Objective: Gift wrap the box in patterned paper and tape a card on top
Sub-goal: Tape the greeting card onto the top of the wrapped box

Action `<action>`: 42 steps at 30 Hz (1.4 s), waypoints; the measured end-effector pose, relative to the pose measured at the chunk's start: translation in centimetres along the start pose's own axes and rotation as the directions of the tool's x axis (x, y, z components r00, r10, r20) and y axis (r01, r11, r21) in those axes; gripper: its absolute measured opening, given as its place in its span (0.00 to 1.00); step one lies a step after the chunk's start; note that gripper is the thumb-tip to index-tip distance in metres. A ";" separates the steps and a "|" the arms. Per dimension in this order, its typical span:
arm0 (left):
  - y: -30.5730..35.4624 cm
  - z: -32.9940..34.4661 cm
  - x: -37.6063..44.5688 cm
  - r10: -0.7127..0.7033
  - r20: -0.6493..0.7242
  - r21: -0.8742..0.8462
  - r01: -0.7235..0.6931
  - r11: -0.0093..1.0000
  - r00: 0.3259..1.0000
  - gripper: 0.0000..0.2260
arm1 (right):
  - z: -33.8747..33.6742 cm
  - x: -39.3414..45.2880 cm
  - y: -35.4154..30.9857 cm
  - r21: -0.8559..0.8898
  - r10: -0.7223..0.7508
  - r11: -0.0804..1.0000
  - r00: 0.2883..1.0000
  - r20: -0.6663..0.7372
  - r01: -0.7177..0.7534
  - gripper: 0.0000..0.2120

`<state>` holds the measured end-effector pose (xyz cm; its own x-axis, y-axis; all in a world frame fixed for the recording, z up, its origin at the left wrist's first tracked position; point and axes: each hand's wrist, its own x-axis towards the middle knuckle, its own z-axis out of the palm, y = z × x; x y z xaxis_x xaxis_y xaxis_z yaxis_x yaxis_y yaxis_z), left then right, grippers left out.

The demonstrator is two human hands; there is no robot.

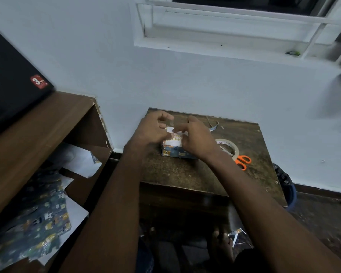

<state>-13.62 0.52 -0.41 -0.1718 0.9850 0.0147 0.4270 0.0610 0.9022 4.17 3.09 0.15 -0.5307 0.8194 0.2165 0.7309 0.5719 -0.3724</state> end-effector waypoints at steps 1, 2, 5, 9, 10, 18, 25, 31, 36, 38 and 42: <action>-0.1 -0.1 -0.1 -0.005 0.002 0.016 0.005 1.000 1.000 0.23 | 0.1 0.0 0.0 0.000 0.002 1.000 1.000 -0.003 -0.002 0.19; -0.3 -0.2 0.0 -0.010 0.005 0.026 0.010 1.000 1.000 0.23 | 0.1 0.0 -0.1 0.002 0.005 1.000 1.000 -0.006 -0.005 0.19; -0.6 -0.3 0.1 -0.030 0.010 0.031 0.030 0.999 0.999 0.22 | 0.1 -0.1 -0.2 0.011 0.011 1.000 1.000 -0.013 -0.010 0.18; -0.7 -0.3 0.3 -0.057 0.036 0.047 0.056 0.997 0.998 0.21 | 0.0 -0.2 -0.1 0.021 0.007 1.000 1.000 -0.004 -0.007 0.18; -0.7 -0.3 0.3 -0.060 0.046 0.051 0.058 0.997 0.997 0.21 | -0.1 -0.3 -0.1 0.026 0.001 1.000 1.000 -0.007 -0.001 0.19; -0.9 -0.2 0.3 -0.086 0.060 0.010 0.085 0.996 0.995 0.20 | 0.3 -0.4 -0.1 0.054 -0.039 0.998 0.999 -0.028 0.041 0.20; -1.0 -0.2 0.3 -0.121 0.094 0.017 0.119 0.993 0.988 0.17 | 1.0 -0.1 0.1 -0.043 -0.043 0.998 0.999 -0.005 0.042 0.21; -1.3 -0.3 0.4 -0.151 0.109 0.101 0.141 0.985 0.982 0.18 | 1.2 0.0 0.0 -0.059 -0.055 0.997 0.998 -0.021 0.053 0.19; -0.9 -0.5 0.2 -0.129 0.087 0.189 0.111 0.976 0.988 0.34 | 1.1 -0.1 0.0 -0.057 -0.047 0.997 0.999 -0.008 0.046 0.20; -0.8 -0.4 0.2 -0.054 0.096 0.146 0.040 0.989 0.994 0.25 | 1.0 -0.1 -0.1 -0.058 -0.048 0.997 0.999 -0.002 0.048 0.20; -0.6 -0.3 0.2 -0.028 0.127 0.228 -0.002 0.974 0.992 0.13 | 0.8 -0.2 -0.1 -0.063 -0.050 0.997 0.999 0.009 0.050 0.20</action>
<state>-14.18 0.63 -0.87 -0.0699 0.9954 -0.0651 0.6184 0.0944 0.7802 3.85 2.85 -0.59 -0.5702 0.7897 0.2265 0.7289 0.6135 -0.3038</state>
